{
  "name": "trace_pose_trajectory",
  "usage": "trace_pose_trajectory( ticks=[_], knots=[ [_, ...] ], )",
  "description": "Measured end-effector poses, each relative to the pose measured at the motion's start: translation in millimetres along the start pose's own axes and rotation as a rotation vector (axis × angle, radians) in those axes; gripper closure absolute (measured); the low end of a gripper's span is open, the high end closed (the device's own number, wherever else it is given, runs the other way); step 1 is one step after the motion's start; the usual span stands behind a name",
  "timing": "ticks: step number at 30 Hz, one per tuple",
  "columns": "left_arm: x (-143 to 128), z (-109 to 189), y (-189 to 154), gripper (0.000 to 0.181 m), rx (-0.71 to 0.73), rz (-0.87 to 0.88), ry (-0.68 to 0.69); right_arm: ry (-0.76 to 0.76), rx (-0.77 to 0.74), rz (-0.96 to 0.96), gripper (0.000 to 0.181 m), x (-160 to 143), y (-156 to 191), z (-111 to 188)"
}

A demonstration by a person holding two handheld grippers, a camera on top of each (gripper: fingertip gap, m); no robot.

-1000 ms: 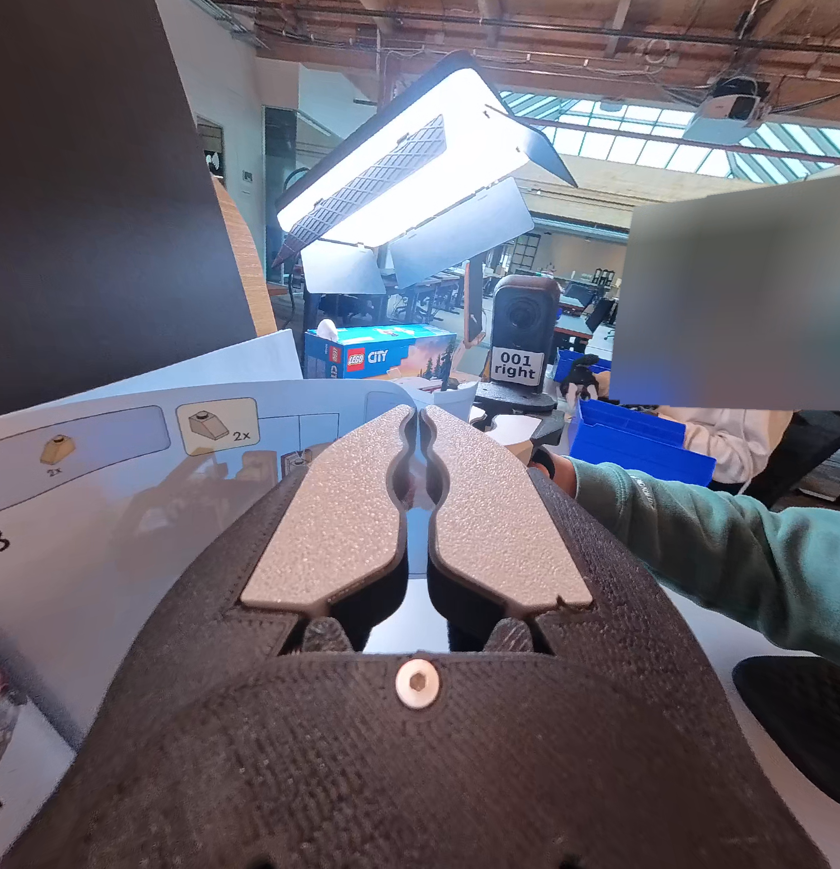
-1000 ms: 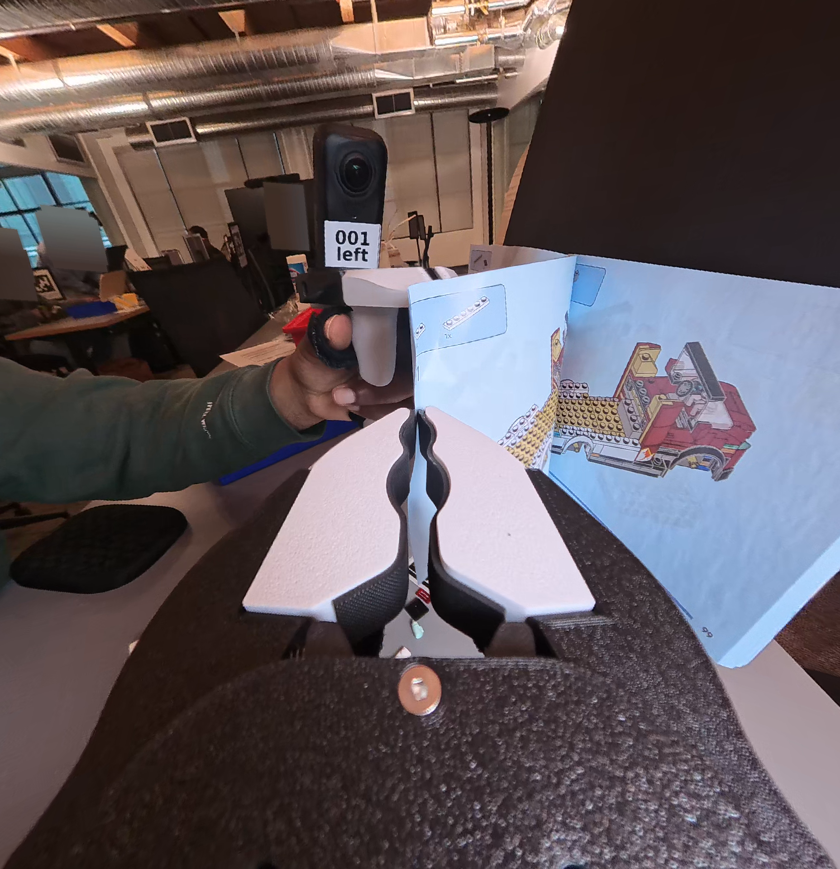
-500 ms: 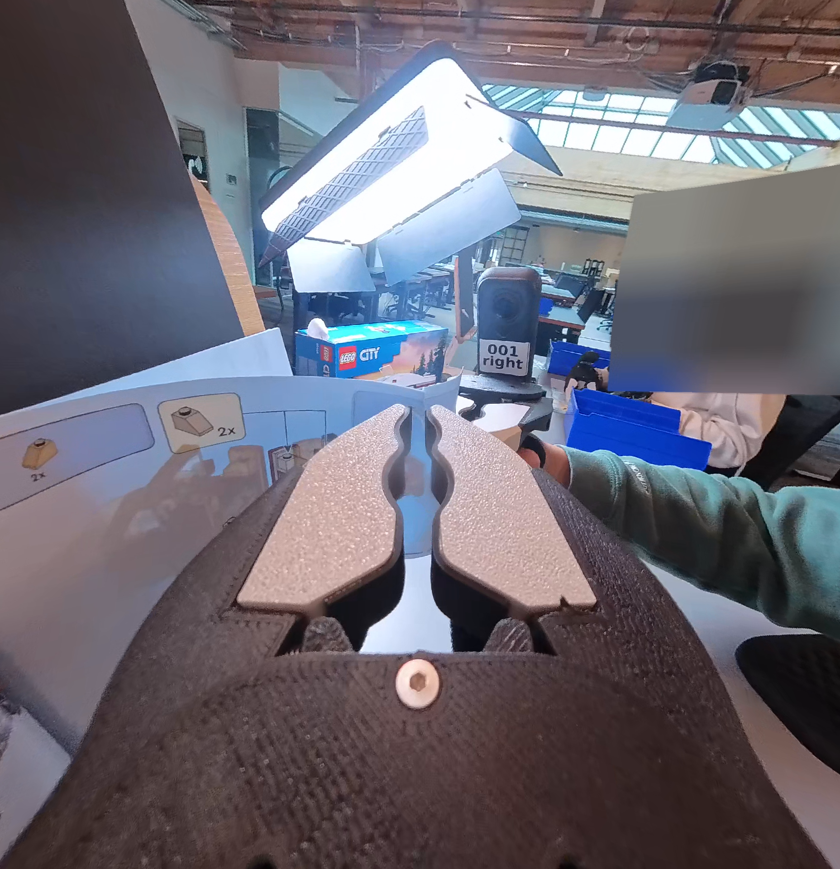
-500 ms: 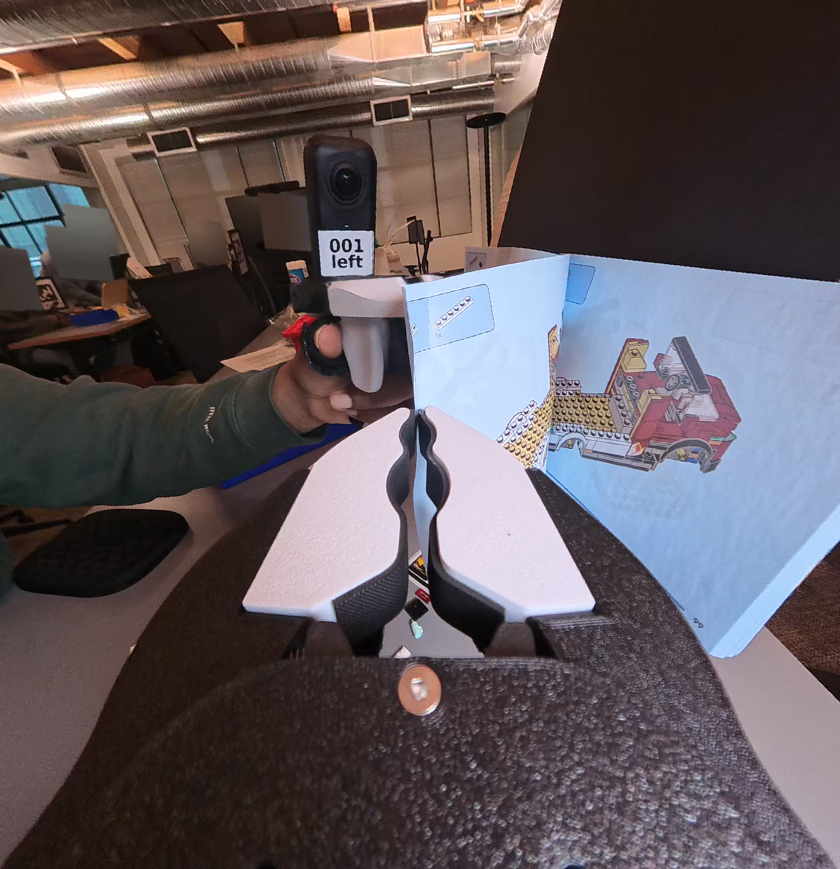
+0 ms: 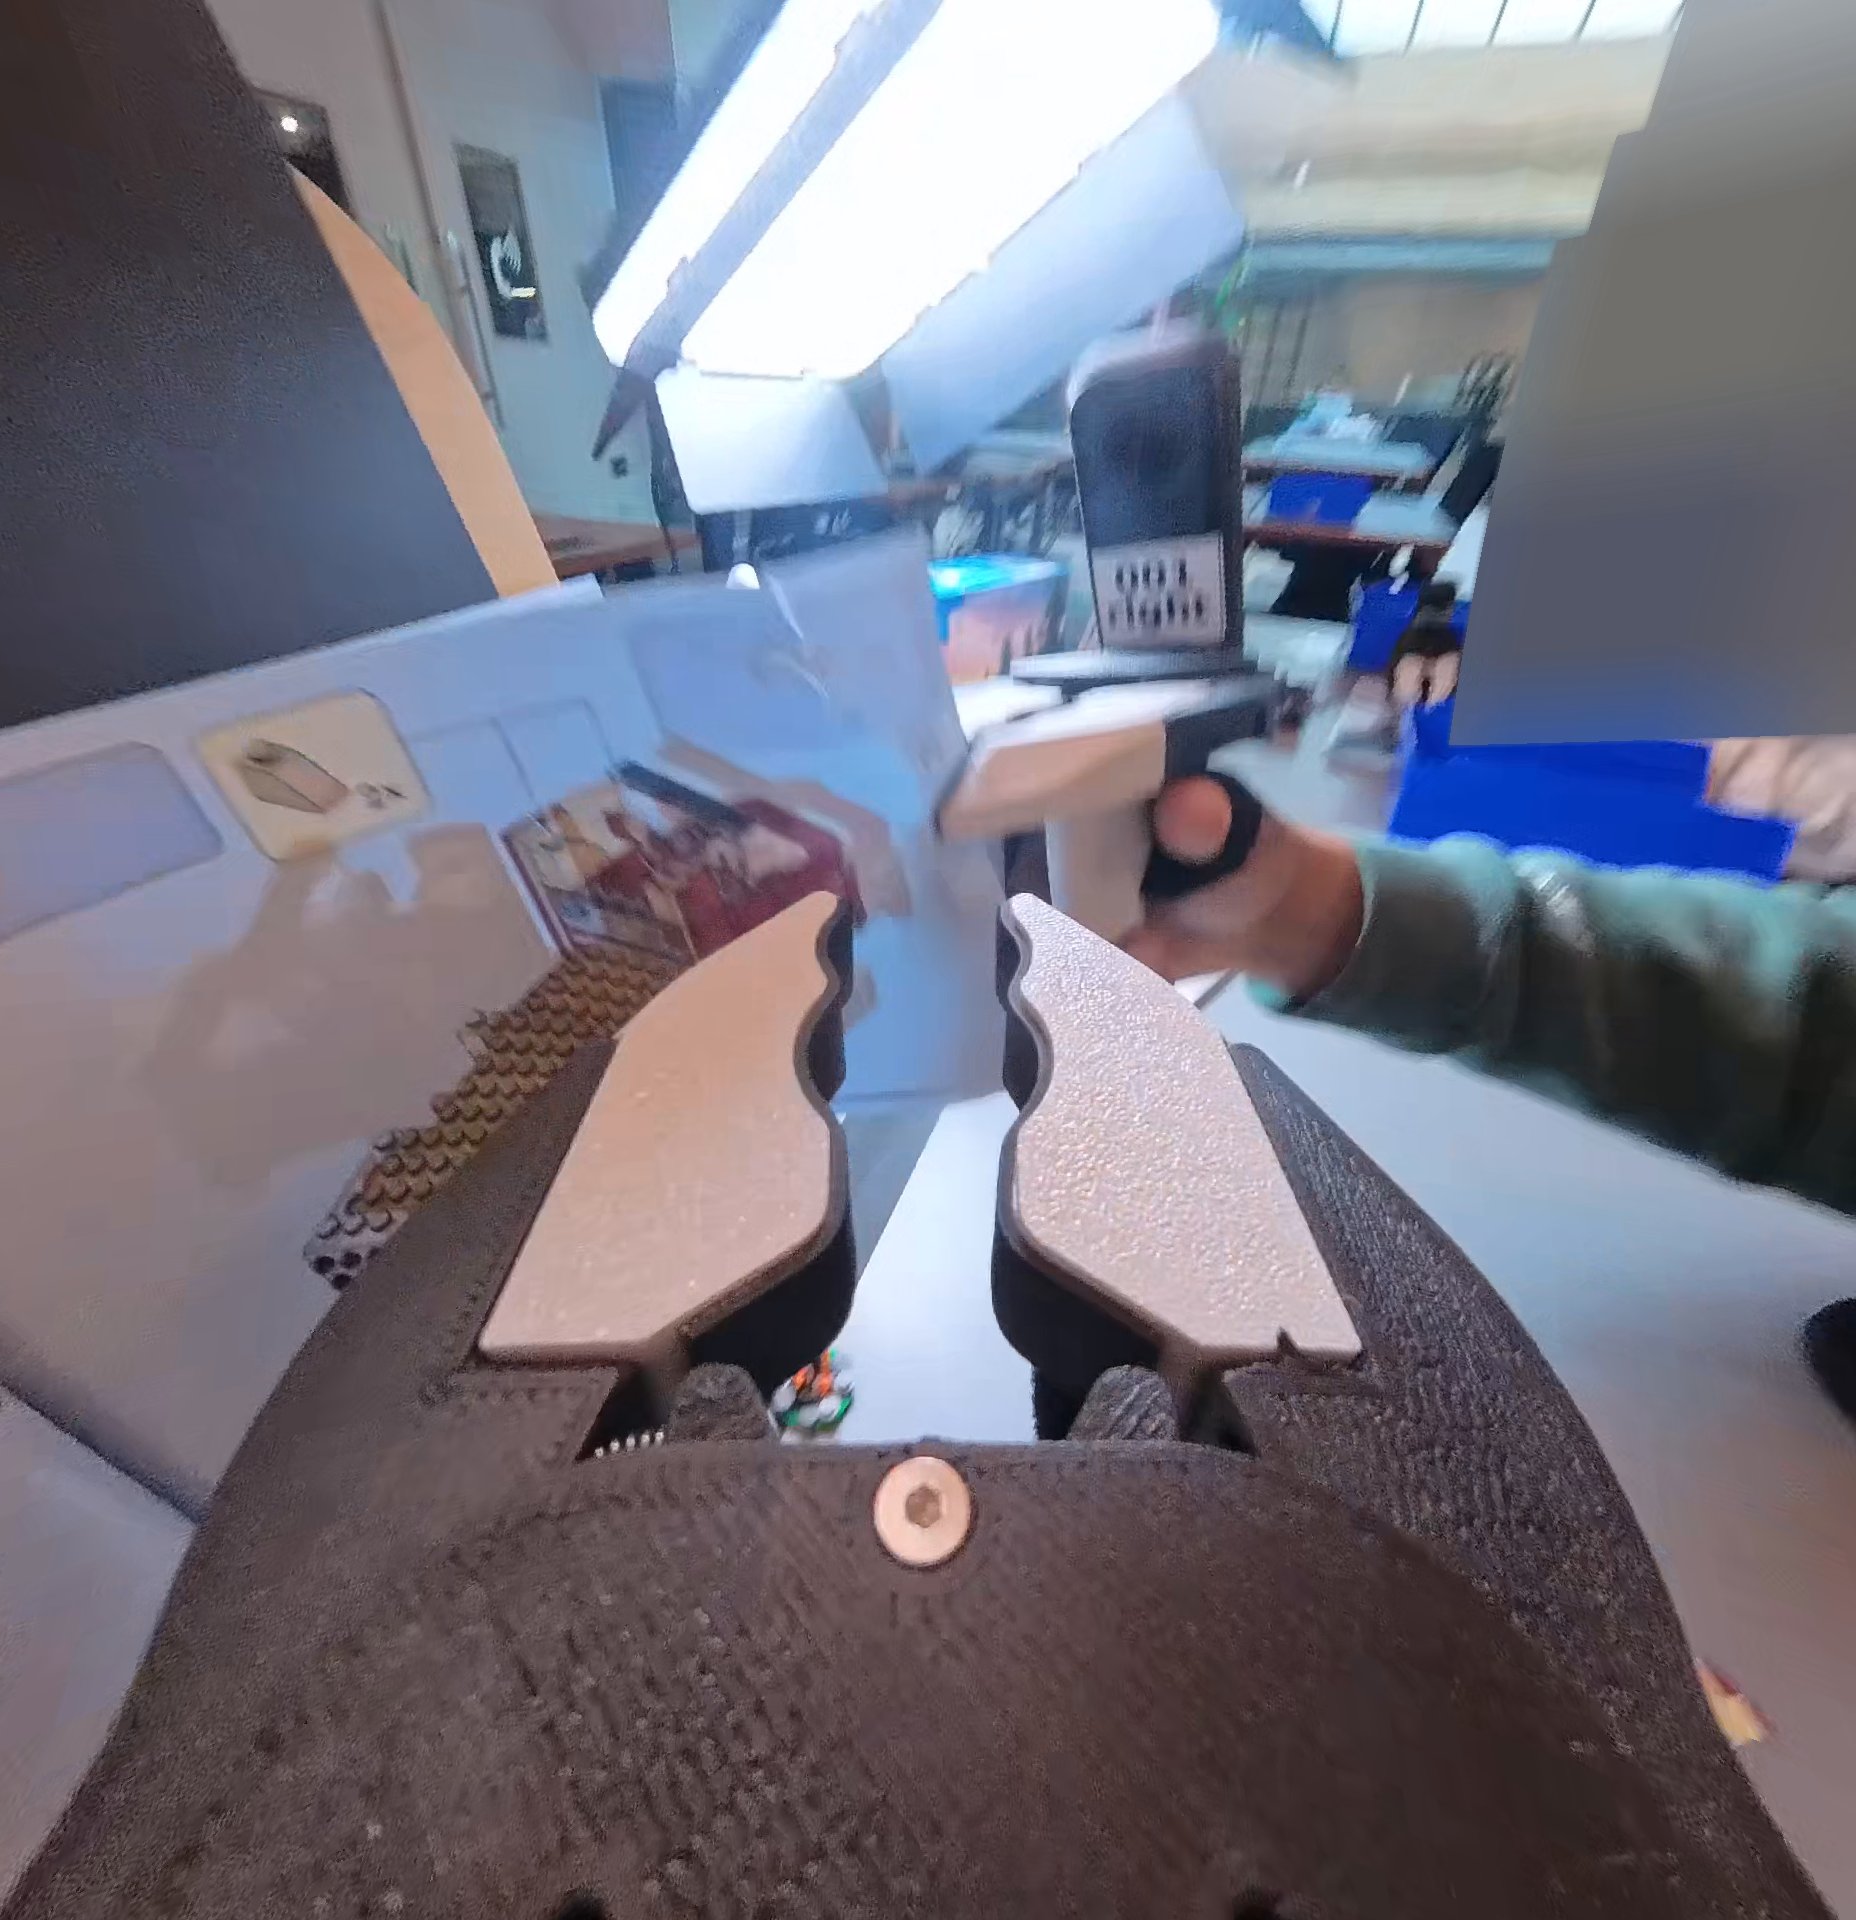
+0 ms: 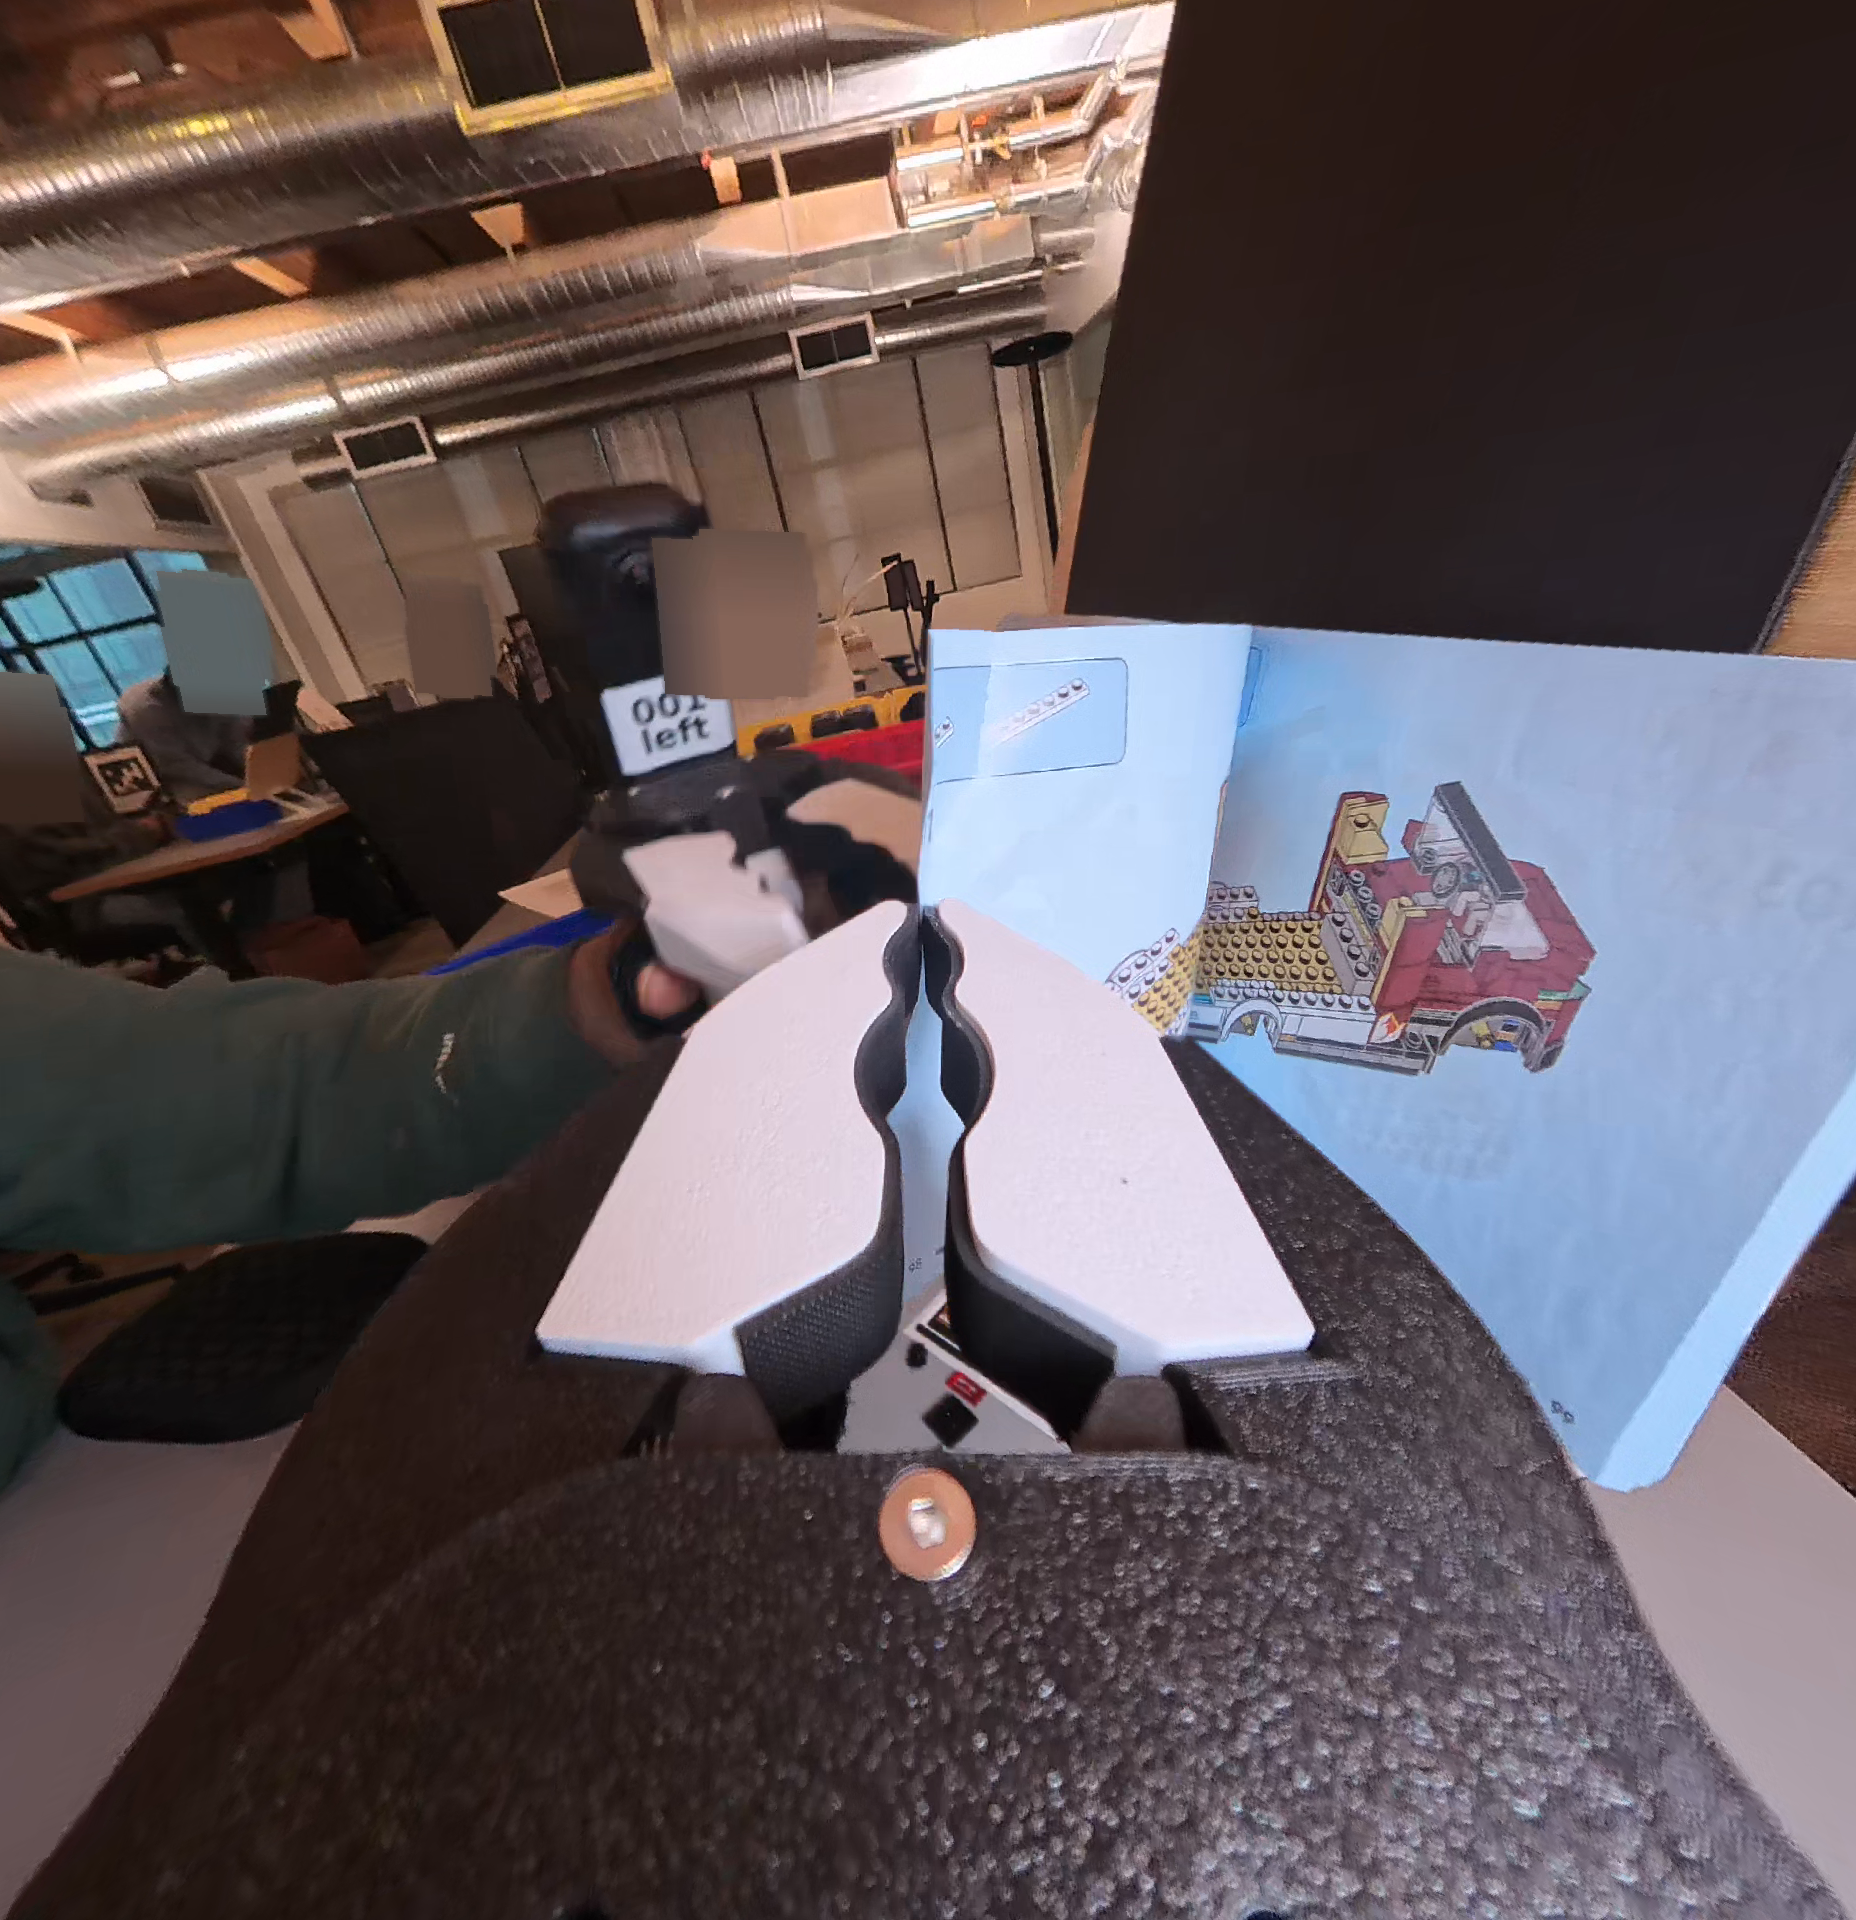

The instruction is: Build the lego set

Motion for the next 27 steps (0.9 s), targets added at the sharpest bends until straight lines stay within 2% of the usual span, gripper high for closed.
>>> trace_pose_trajectory(
  ticks=[3,6,7,9,10,15,17,19,20,23,25,27],
  knots=[
    [-17.1,-9.1,-13.5,0.151,0.08,-0.118,0.095,-0.029,-0.019,-0.033,0.181,4.5,-2.0,-2.7],
    [-24.4,-19.3,-17.8,0.15,0.113,-0.145,0.123,-0.049,-0.026,-0.067,0.181,7.9,-2.4,-6.4],
    [-24.8,-22.4,-17.4,0.153,0.124,-0.147,0.129,-0.052,-0.027,-0.074,0.181,8.7,-2.1,-7.5],
    [-23.7,-25.5,-16.1,0.177,0.137,-0.163,0.123,-0.051,-0.028,-0.076,0.181,9.6,-1.3,-9.0],
    [-22.4,-26.2,-15.0,0.181,0.142,-0.164,0.112,-0.048,-0.029,-0.074,0.181,9.8,-1.0,-9.2],
    [-17.6,-23.8,-4.2,0.181,0.172,-0.146,0.11,-0.06,-0.069,-0.075,0.176,10.0,-6.3,-2.4],
    [-17.8,-17.5,-1.3,0.181,0.198,-0.154,0.117,-0.05,-0.188,-0.035,0.175,9.8,-15.5,5.5],
    [-18.9,-7.5,1.7,0.181,0.236,-0.151,0.116,0.015,-0.454,0.034,0.17,10.2,-35.4,20.2],
    [-19.7,-1.6,3.6,0.181,0.26,-0.146,0.121,0.065,-0.589,0.077,0.161,10.2,-44.4,28.7],
    [-21.5,17.5,8.6,0.169,0.314,-0.155,0.138,0.187,-0.903,0.3,0.153,10.0,-49.7,45.6],
    [-21.2,29.7,13.2,0.166,0.358,-0.169,0.146,0.192,-0.964,0.481,0.149,9.3,-34.3,41.1],
    [-20.3,38.5,19.0,0.163,0.391,-0.144,0.147,0.218,-0.914,0.651,0.142,4.9,-13.6,19.8]
  ],
)
Point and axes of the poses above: each gripper's, where its closed fingertips meet, z back along the fingers, x out of its top, y = z × x across the jaws, the point moved 10 cm from there along z, back along the fingers, and after that the axes turned 1 degree about -x, right-handed, at the moved point
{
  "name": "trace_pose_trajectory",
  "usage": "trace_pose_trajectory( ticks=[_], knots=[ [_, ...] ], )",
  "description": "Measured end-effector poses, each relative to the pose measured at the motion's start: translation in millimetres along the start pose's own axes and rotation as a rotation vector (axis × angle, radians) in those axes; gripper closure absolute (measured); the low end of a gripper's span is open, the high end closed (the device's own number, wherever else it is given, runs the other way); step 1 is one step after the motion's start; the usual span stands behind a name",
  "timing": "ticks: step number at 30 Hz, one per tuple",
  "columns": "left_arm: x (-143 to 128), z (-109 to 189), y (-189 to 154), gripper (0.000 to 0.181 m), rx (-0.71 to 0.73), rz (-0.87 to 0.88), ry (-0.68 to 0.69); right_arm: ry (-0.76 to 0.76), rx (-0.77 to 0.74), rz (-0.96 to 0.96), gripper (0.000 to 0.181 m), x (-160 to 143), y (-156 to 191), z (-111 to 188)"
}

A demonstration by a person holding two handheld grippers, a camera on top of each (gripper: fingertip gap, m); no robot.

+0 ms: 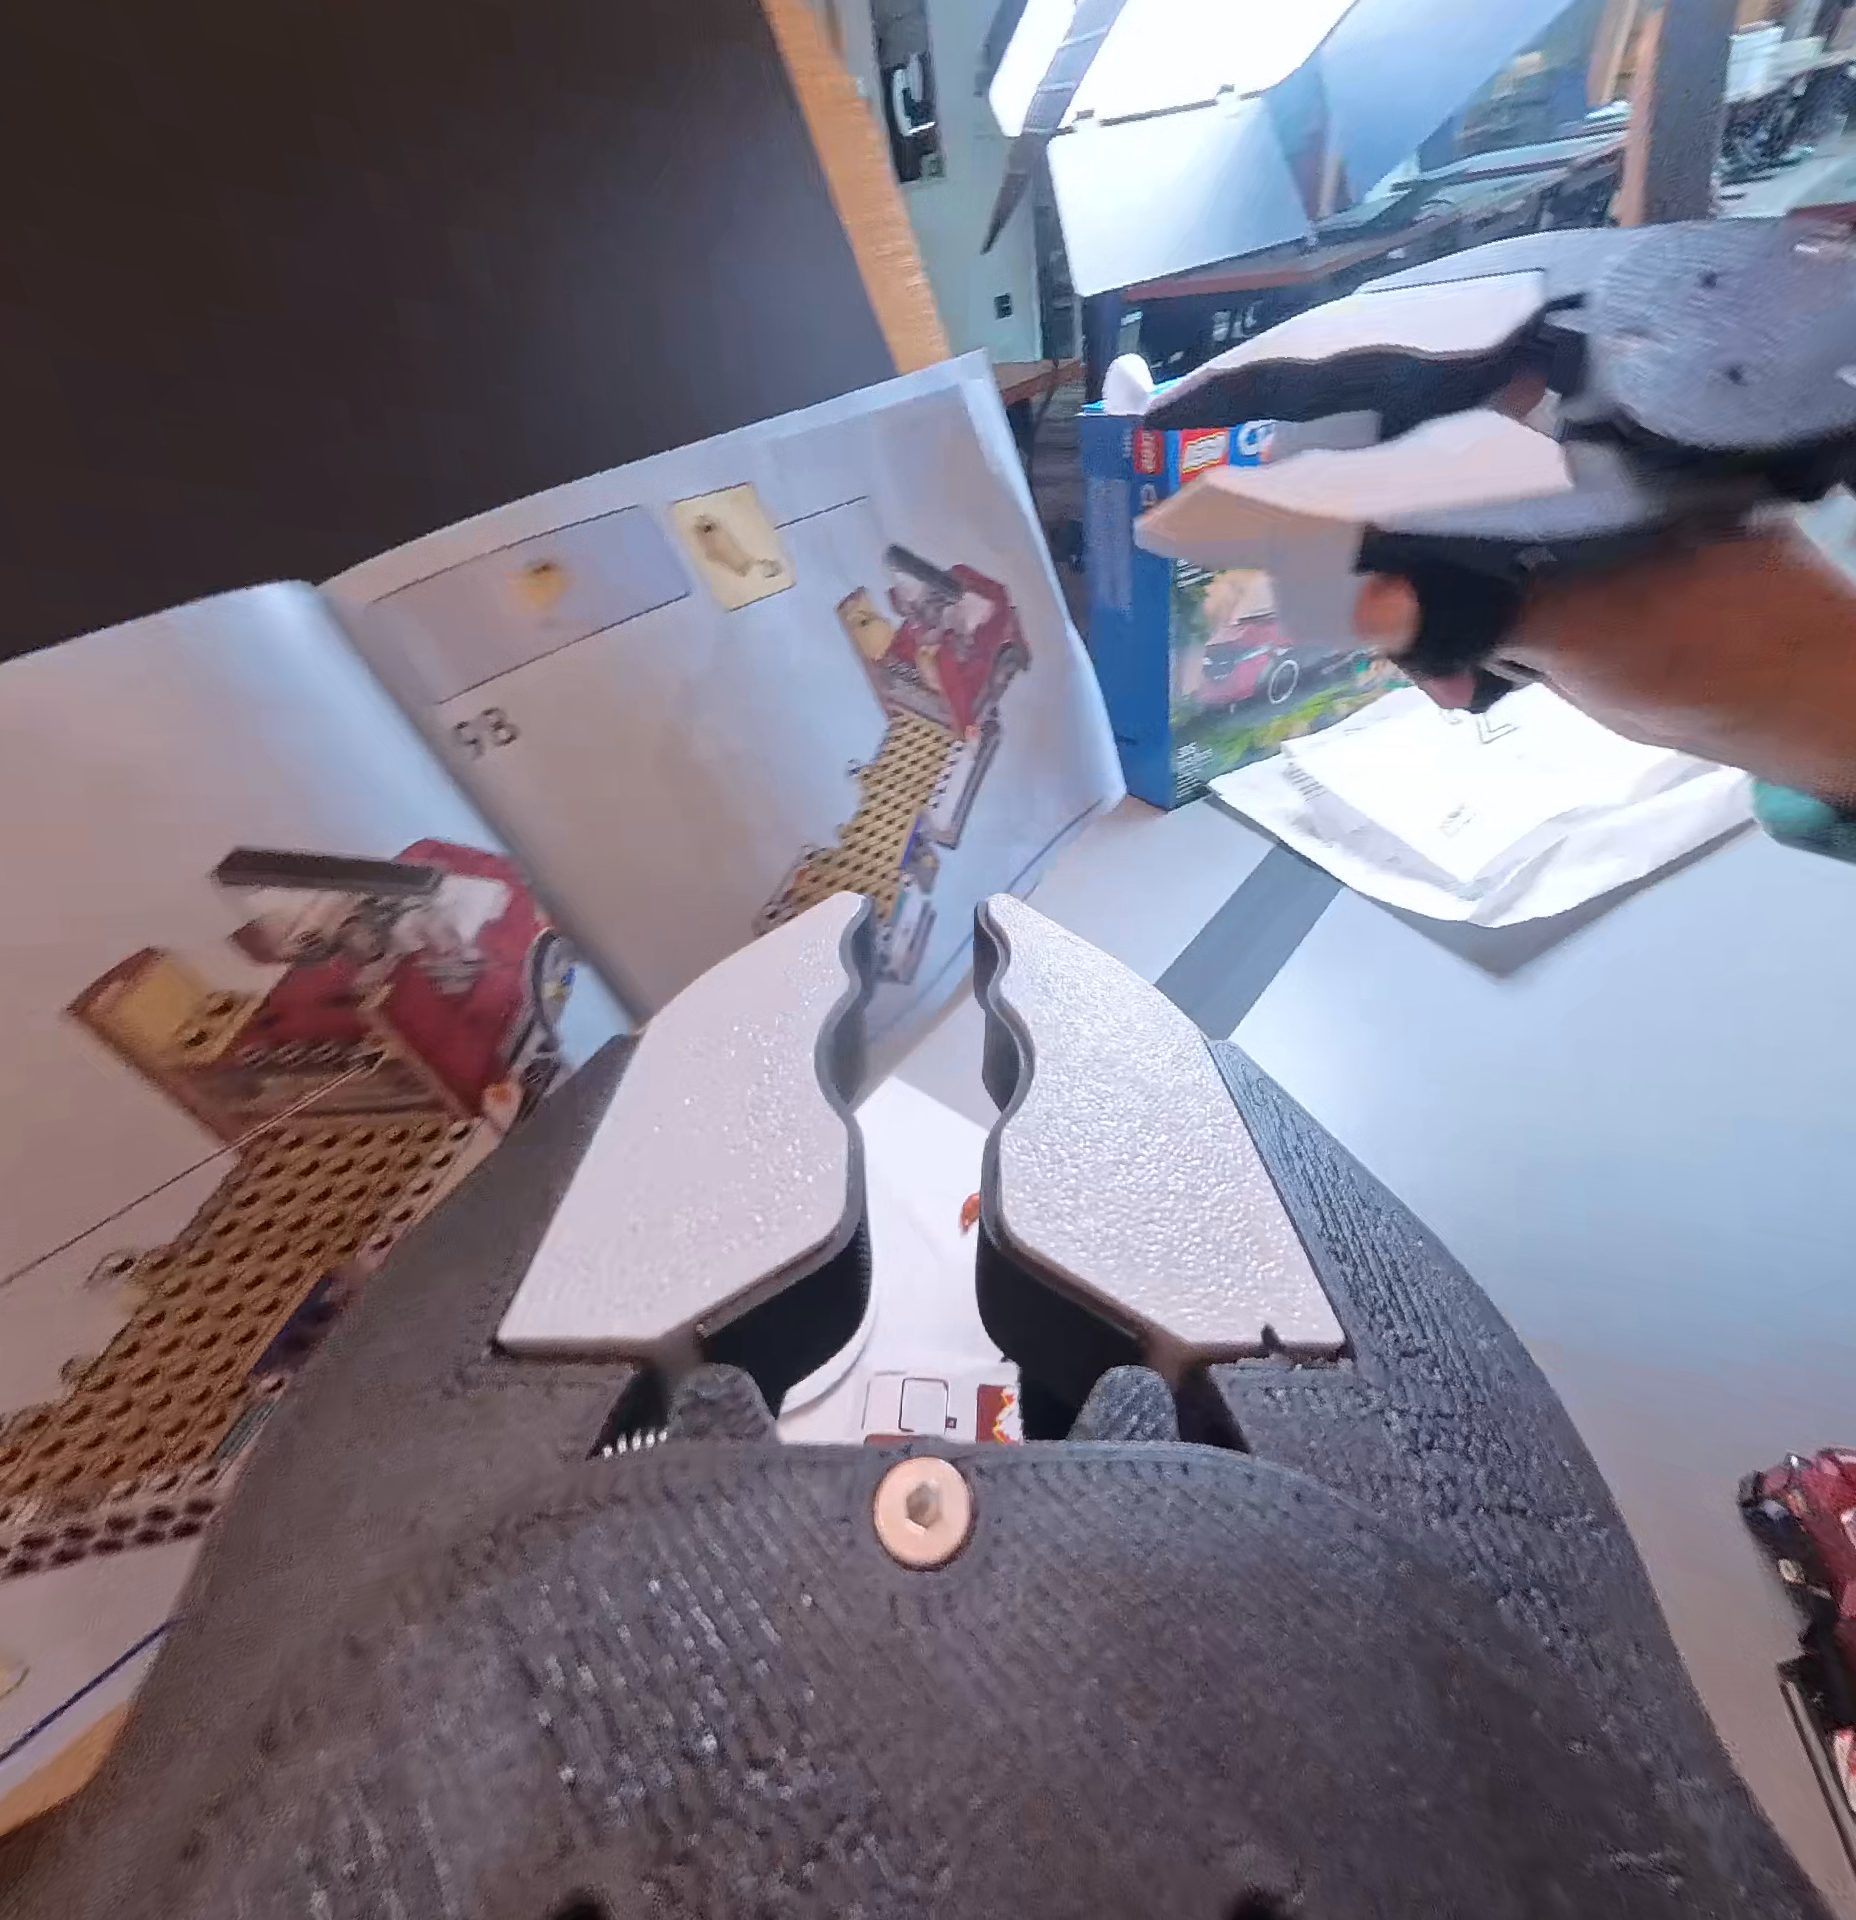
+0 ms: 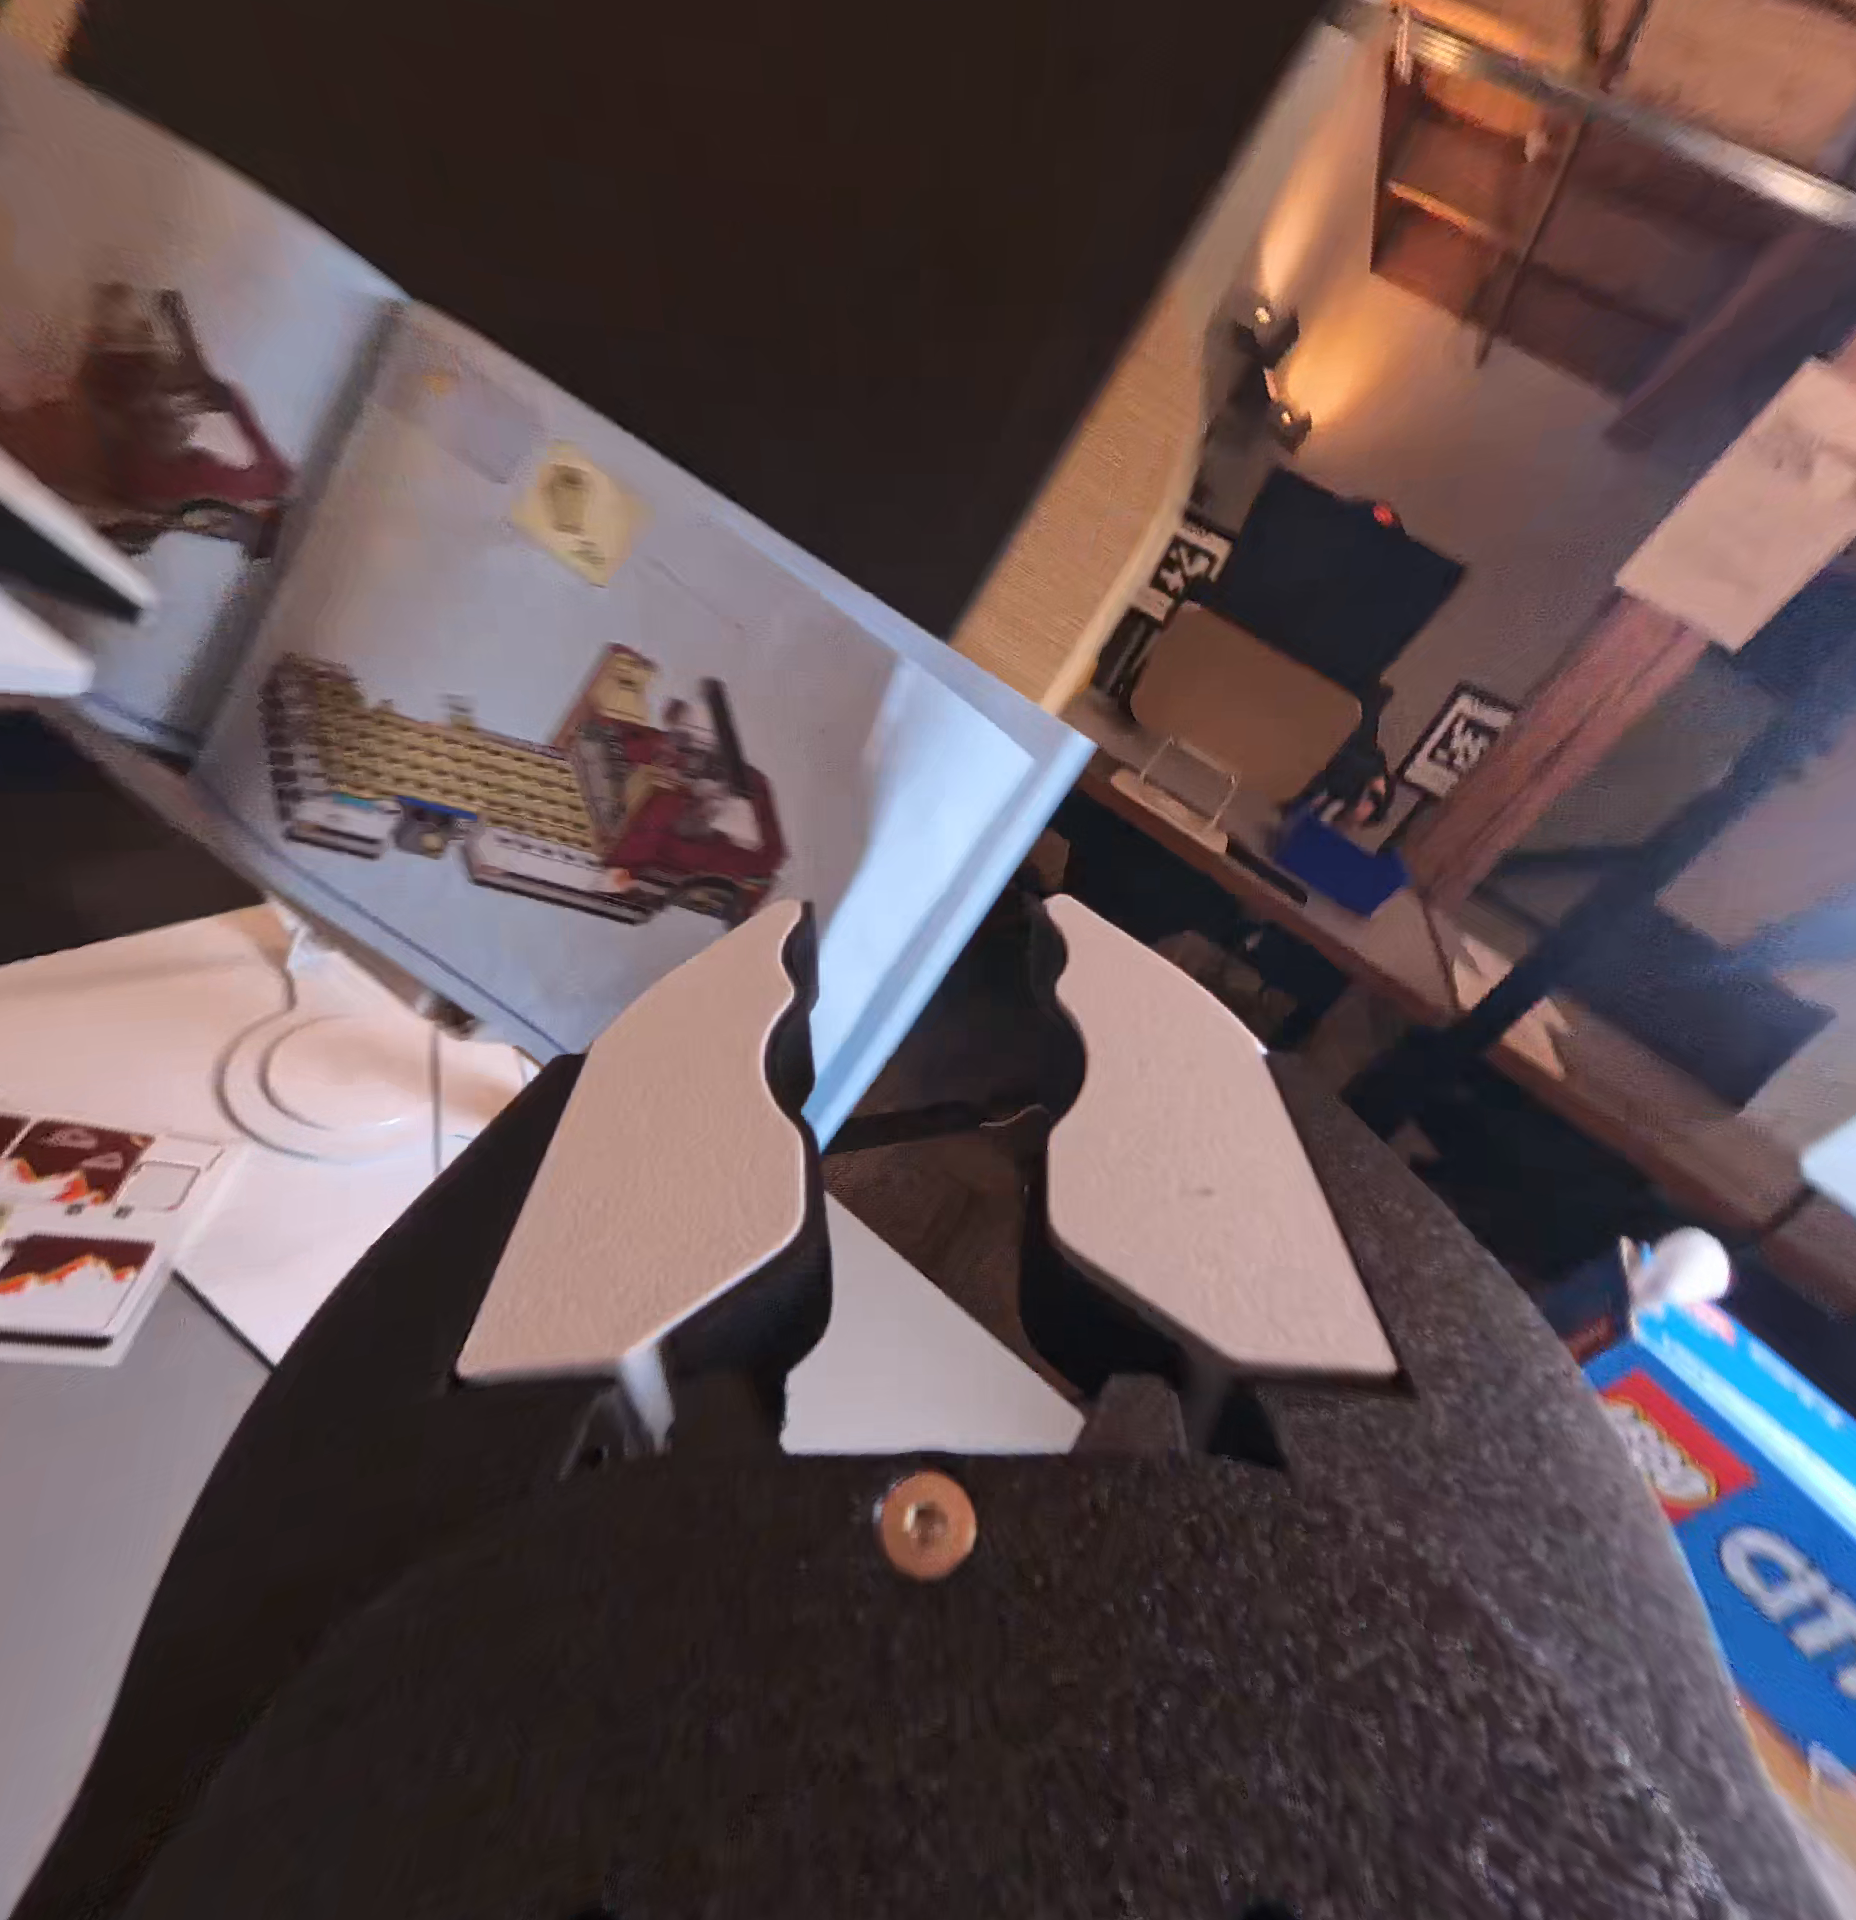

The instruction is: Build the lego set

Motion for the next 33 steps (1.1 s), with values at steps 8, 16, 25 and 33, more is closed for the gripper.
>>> trace_pose_trajectory(
  ticks=[8,16,25,33],
  knots=[
    [-13.2,-6.9,16.3,0.155,0.054,0.152,-0.004,0.124,0.165,0.404,0.09,48.2,87.4,-66.8],
    [-19.8,-23.4,18.5,0.16,0.075,0.184,-0.007,0.161,0.031,0.511,0.131,51.3,90.8,-83.2],
    [-16.8,-30.0,15.8,0.161,0.111,0.173,0.021,0.115,-0.059,0.509,0.123,41.9,93.8,-75.6],
    [-18.3,-31.3,14.2,0.161,0.137,0.165,0.024,0.187,-0.052,0.337,0.123,40.3,71.1,-78.0]
  ],
)
Point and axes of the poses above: each gripper's, where its closed fingertips meet, z back along the fingers, x out of its top, y = z × x across the jaws, the point moved 10 cm from there along z, back along the fingers, and after that the axes turned 1 degree about -x, right-handed, at the moved point
